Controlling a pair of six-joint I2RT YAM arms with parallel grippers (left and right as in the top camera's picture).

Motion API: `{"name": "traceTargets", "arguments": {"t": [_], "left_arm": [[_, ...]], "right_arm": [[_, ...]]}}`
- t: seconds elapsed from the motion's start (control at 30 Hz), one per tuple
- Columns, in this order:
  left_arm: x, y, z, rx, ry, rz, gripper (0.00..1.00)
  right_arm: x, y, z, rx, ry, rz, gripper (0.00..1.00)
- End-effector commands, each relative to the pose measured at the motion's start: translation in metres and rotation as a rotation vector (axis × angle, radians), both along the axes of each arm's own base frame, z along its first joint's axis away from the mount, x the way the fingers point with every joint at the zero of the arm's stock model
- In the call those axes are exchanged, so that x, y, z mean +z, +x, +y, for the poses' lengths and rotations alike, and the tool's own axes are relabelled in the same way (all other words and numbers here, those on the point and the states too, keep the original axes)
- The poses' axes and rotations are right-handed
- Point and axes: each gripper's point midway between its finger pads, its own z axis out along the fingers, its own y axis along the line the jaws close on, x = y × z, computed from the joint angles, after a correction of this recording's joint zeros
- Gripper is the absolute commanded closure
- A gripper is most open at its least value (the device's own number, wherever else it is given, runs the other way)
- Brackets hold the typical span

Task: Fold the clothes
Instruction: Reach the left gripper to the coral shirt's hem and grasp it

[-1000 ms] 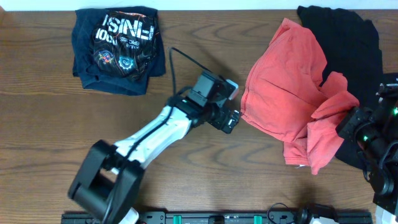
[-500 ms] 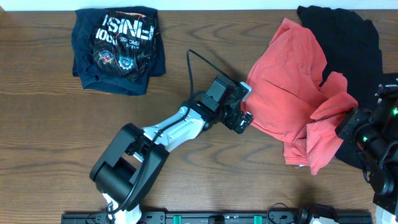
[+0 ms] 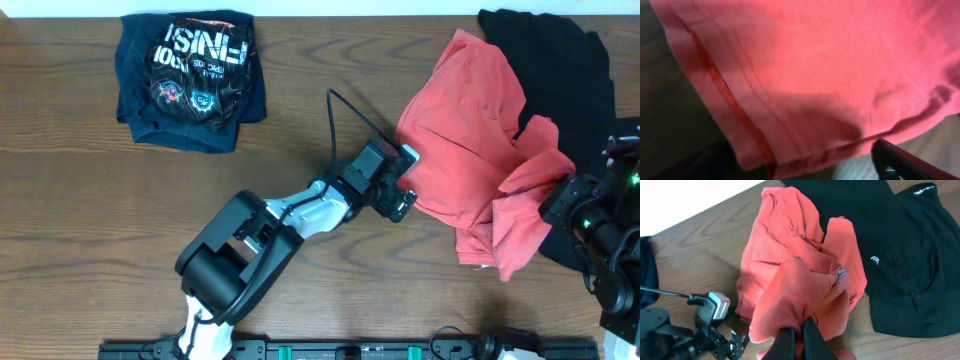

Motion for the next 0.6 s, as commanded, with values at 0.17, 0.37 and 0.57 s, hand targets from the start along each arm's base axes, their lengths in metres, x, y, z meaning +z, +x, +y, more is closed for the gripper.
{"name": "traceTargets", "arguments": {"t": [0.17, 0.37, 0.57], "left_arm": [[-0.026, -0.014, -0.021, -0.054, 0.048, -0.052, 0.45], [-0.033, -0.001, -0.003, 0.055, 0.198, -0.161, 0.91], [-0.004, 0.014, 0.027, 0.159, 0.229, -0.152, 0.94]], "right_arm": [[0.0, -0.004, -0.002, -0.007, -0.001, 0.005, 0.99], [0.0, -0.004, -0.002, -0.007, 0.0, 0.005, 0.99], [0.001, -0.003, -0.001, -0.005, 0.002, 0.004, 0.99]]}}
